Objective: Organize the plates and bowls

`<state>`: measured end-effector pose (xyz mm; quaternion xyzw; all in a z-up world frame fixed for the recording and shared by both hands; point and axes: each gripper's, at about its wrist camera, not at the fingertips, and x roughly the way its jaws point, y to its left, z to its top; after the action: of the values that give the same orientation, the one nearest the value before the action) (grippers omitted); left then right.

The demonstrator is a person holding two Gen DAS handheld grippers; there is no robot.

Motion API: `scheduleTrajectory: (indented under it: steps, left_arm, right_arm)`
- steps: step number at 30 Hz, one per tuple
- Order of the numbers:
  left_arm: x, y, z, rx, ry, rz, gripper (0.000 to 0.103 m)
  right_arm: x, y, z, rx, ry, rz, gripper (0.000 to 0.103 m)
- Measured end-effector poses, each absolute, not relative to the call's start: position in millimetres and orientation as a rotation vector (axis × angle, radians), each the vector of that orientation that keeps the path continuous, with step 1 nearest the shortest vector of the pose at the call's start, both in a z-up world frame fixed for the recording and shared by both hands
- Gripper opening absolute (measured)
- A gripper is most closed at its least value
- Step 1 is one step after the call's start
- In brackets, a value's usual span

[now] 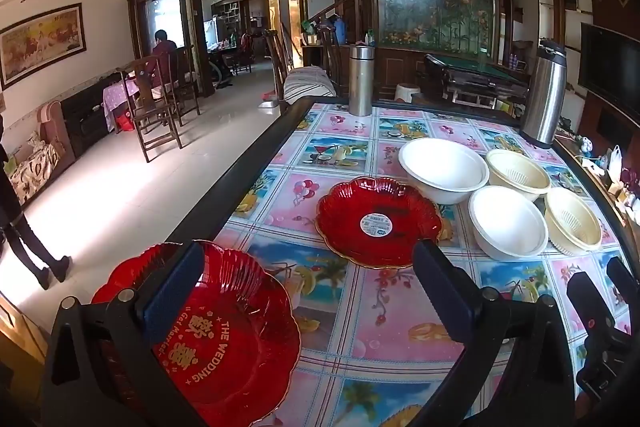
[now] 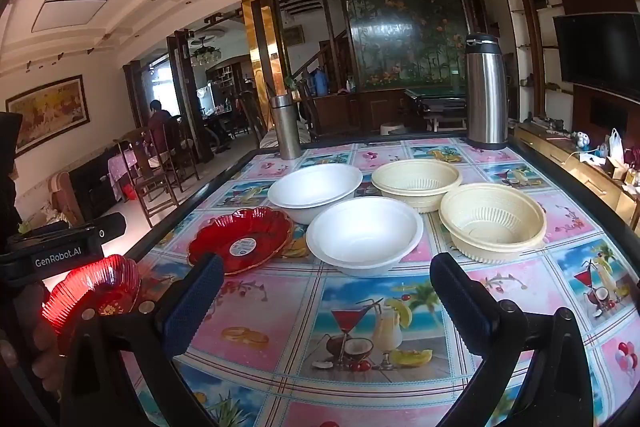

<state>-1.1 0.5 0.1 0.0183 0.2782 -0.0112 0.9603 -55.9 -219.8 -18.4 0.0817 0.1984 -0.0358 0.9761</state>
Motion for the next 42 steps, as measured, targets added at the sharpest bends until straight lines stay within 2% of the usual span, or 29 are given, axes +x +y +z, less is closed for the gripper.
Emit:
scheduleTrajectory:
  steps: [42]
  left_arm:
    - [1,-2,-6,0.054,0.59,-0.074,0.103]
  right_arm:
    - [-40,-207,-17,0.143,0.422,-0.069,0.103]
